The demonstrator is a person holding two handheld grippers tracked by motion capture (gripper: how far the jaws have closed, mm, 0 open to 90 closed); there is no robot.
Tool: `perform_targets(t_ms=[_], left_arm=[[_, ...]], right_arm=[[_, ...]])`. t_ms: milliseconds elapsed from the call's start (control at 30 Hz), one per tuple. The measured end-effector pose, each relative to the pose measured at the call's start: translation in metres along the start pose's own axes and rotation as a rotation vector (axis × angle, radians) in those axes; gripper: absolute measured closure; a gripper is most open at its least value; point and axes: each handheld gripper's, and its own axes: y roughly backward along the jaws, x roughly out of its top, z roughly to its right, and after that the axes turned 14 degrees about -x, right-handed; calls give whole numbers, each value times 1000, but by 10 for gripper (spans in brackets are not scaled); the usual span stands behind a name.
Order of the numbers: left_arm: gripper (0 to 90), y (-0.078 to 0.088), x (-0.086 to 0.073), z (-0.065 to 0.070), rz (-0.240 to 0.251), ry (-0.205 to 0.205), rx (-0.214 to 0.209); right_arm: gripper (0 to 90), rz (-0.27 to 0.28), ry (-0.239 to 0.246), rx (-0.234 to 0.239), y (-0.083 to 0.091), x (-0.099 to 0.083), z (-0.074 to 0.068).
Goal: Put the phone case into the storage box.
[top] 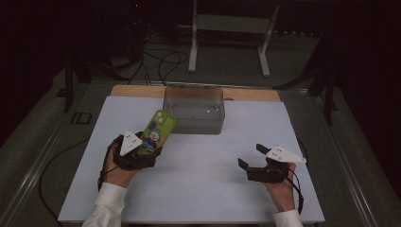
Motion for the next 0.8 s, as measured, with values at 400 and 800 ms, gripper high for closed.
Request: perform_targets(t_ms=[400,800], left_arm=[[159,4,0,1,19,-5,7],[159,8,3,2,49,-7,16]], right_arm=[[97,-17,30,42,-10,25,-4],[97,-10,45,85,-23,44,-19]])
